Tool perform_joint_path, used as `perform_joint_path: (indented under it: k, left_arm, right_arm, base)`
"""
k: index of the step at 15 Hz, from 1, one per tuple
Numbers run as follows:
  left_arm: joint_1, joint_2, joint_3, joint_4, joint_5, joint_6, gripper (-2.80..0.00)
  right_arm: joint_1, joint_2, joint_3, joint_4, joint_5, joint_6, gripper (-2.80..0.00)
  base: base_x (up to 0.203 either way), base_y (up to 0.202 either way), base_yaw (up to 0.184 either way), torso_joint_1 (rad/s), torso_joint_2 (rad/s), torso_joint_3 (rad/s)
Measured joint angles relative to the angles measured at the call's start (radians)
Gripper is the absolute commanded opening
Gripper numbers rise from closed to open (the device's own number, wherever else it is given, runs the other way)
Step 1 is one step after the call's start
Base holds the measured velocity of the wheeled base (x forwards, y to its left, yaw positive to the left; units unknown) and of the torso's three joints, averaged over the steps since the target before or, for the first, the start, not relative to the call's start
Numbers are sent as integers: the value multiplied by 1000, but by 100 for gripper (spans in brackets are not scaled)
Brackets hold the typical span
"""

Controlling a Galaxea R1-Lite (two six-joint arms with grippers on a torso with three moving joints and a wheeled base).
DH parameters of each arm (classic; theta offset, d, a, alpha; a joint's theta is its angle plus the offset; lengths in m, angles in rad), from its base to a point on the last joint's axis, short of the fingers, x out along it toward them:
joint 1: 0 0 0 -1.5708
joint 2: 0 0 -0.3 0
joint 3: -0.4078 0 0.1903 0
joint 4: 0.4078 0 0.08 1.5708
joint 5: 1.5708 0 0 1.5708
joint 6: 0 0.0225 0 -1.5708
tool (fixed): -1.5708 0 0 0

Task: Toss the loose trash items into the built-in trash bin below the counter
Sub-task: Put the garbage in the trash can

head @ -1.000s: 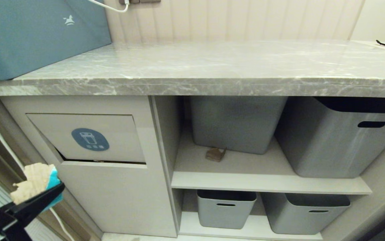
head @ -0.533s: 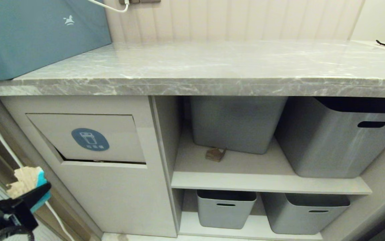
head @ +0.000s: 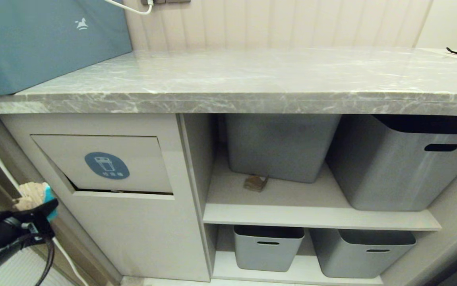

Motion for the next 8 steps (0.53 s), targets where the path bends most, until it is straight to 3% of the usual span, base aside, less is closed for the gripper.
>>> perform_joint_path:
  k: [5, 8]
  left_arm:
    - [2, 168, 41, -148, -89, 10, -280]
    - [5, 299, 44, -309, -104, 11, -280]
  right_arm:
    - [0, -2, 0, 0, 0, 0, -280]
    - [0, -2, 0, 0, 0, 0, -280]
  base:
    - [0, 0, 0, 0, 0, 0]
    - [0, 0, 0, 0, 0, 0]
